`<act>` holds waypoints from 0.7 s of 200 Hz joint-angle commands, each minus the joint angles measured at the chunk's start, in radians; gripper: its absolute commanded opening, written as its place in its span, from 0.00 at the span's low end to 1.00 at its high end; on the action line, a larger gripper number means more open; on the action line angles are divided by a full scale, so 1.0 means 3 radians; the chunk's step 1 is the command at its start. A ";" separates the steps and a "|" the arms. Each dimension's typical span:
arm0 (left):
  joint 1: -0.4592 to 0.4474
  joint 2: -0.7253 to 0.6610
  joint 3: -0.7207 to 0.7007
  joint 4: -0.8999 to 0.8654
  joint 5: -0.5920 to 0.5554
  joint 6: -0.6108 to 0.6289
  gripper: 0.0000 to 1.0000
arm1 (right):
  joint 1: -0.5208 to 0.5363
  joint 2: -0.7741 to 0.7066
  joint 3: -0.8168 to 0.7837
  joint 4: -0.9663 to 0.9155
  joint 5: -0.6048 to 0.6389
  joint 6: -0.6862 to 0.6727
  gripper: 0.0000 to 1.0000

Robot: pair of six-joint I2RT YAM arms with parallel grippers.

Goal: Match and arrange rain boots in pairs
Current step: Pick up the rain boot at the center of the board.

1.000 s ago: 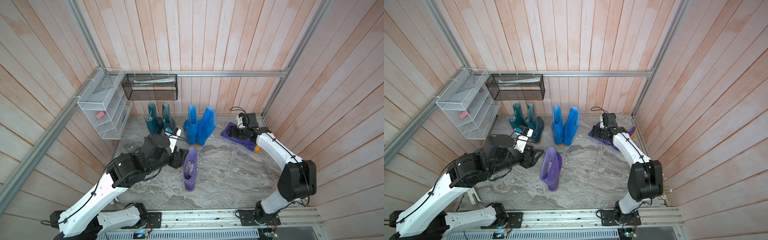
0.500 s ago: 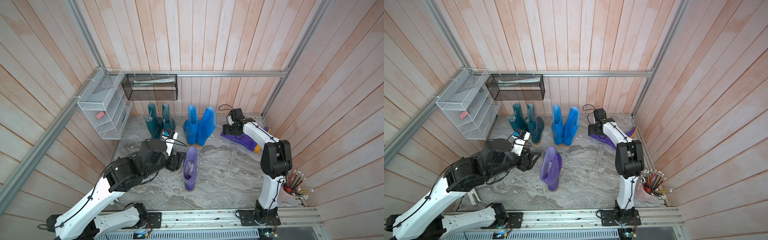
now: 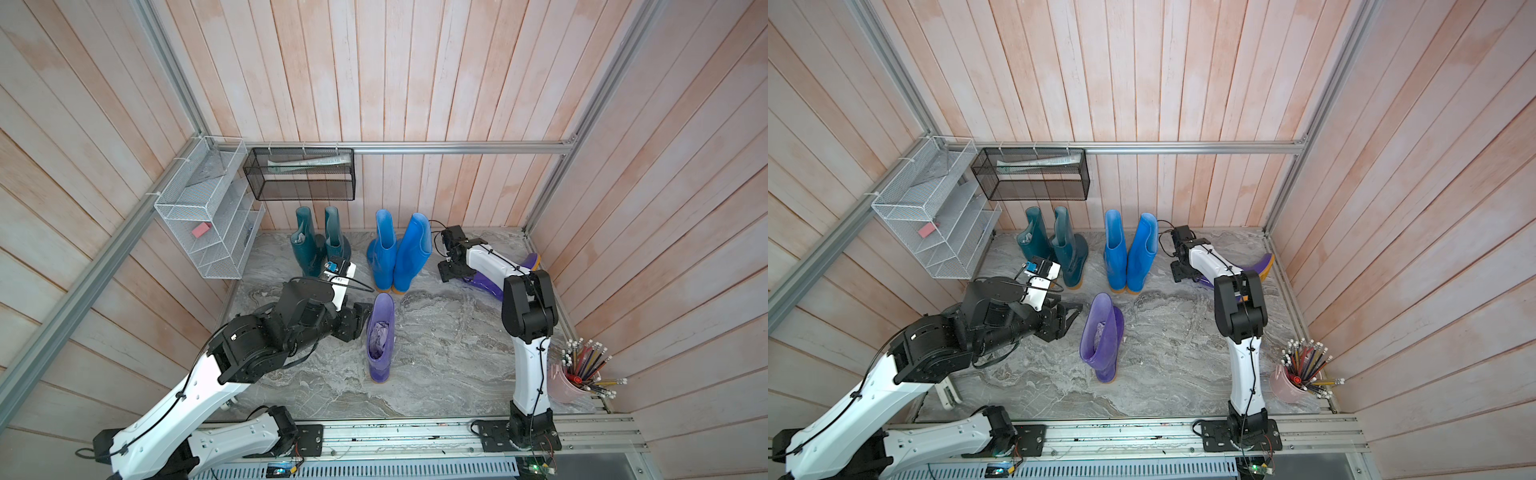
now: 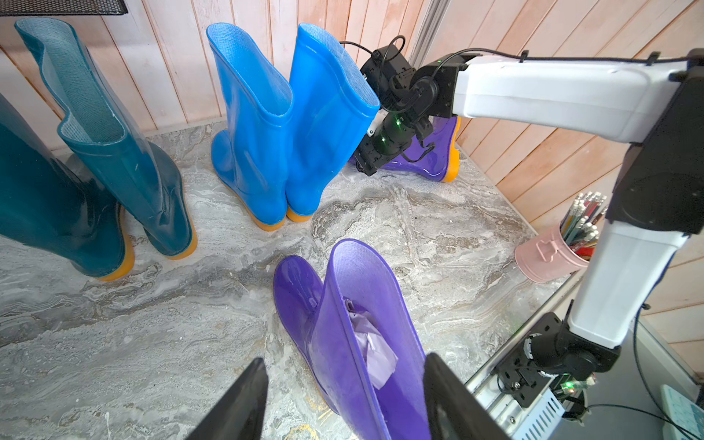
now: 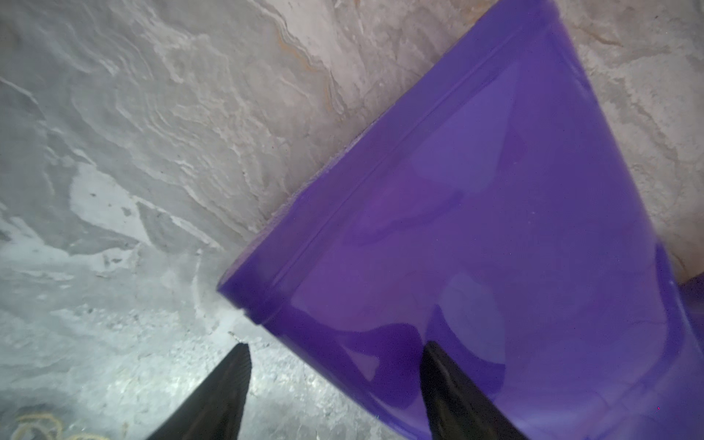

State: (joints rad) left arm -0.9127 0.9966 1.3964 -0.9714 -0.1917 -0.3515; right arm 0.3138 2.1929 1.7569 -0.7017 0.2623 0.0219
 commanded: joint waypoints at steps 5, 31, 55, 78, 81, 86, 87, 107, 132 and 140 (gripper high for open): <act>0.0005 0.0017 -0.0010 0.0048 -0.0052 0.0011 0.67 | 0.0052 0.0103 0.0108 -0.0095 0.0289 -0.0073 0.73; 0.0010 0.0037 0.0001 0.0050 -0.0049 0.0016 0.67 | 0.0072 0.0180 0.0188 -0.0122 0.0434 -0.0090 0.70; 0.0010 0.0050 0.0008 0.0045 -0.0046 0.0016 0.67 | 0.0072 0.0251 0.0302 -0.0167 0.0470 -0.0102 0.60; 0.0010 0.0045 0.0009 0.0042 -0.0046 0.0011 0.67 | 0.0069 0.0285 0.0388 -0.0201 0.0460 -0.0129 0.51; 0.0011 0.0046 0.0009 0.0047 -0.0046 0.0010 0.67 | 0.0073 0.0289 0.0403 -0.0209 0.0460 -0.0134 0.50; 0.0010 0.0043 0.0008 0.0038 -0.0047 0.0008 0.67 | 0.0071 0.0298 0.0419 -0.0219 0.0460 -0.0137 0.48; 0.0010 0.0043 0.0008 0.0038 -0.0047 0.0010 0.67 | 0.0070 0.0303 0.0424 -0.0221 0.0458 -0.0138 0.47; 0.0010 0.0039 0.0013 0.0032 -0.0049 0.0005 0.67 | 0.0060 0.0335 0.0479 -0.0258 0.0425 -0.0139 0.37; 0.0010 0.0035 0.0011 0.0026 -0.0042 -0.0009 0.67 | 0.0039 0.0324 0.0489 -0.0262 0.0366 -0.0136 0.23; 0.0010 0.0028 0.0011 0.0022 -0.0041 -0.0009 0.67 | 0.0031 0.0307 0.0488 -0.0268 0.0341 -0.0139 0.20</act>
State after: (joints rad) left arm -0.9127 1.0115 1.3964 -0.9714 -0.1917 -0.3519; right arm 0.3332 2.2723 1.8751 -0.7490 0.3649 -0.0238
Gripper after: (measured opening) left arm 0.666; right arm 0.237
